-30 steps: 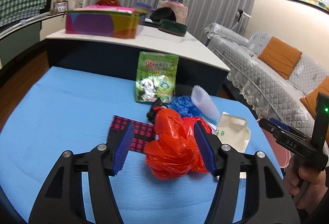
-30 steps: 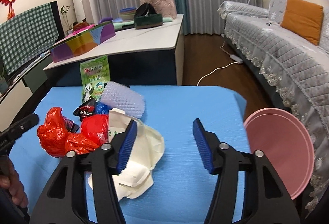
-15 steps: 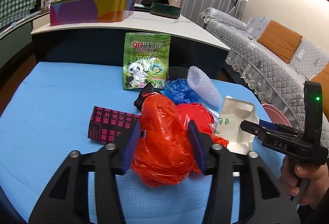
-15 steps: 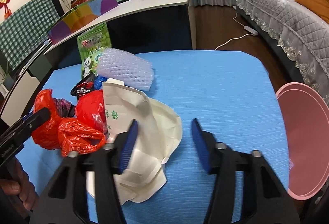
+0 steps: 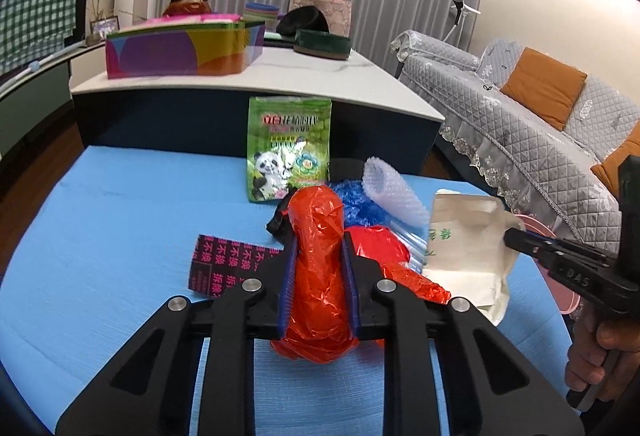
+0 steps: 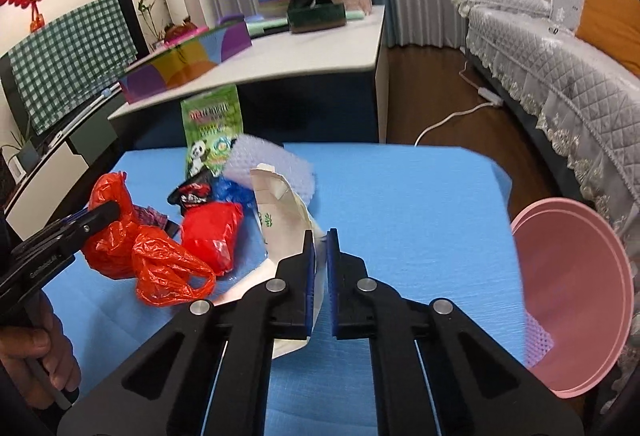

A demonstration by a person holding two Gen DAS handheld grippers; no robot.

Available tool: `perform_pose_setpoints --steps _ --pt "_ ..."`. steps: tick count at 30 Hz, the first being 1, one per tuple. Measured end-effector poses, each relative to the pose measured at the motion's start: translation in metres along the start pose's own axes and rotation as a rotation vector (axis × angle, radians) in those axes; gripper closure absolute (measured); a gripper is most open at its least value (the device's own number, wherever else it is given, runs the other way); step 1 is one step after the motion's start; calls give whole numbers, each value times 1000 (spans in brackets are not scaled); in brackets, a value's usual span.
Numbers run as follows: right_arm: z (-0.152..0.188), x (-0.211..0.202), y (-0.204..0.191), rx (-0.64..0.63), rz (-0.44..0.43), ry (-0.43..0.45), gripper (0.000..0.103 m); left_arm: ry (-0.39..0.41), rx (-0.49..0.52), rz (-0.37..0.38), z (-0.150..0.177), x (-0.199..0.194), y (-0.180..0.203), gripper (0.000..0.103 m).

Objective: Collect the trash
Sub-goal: 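Grasp the red plastic bag with the left tool while the right tool grasps the white paper box, then carry the red bag and white box over the pink bin with both tools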

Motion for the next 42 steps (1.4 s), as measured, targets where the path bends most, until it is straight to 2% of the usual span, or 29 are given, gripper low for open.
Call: perform_pose_setpoints --steps 9,28,42 --pt "-1 -39 3 -12 31 70 97 36 22 -16 -1 -18 6 82" --pt "7 -102 28 14 94 170 97 82 69 4 -1 -45 34 82" --pt "10 -134 66 56 185 220 97 91 106 36 -3 -45 66 83"
Point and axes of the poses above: each gripper's, at about its wrist camera, not at the fingertips, and x roughly the way its jaws point, y to its right, z to its underside, the point moved 7 cm from there along x, roughly the way its jaws point, and after that the axes turned 8 degrees about -y, right-handed, at the moved point
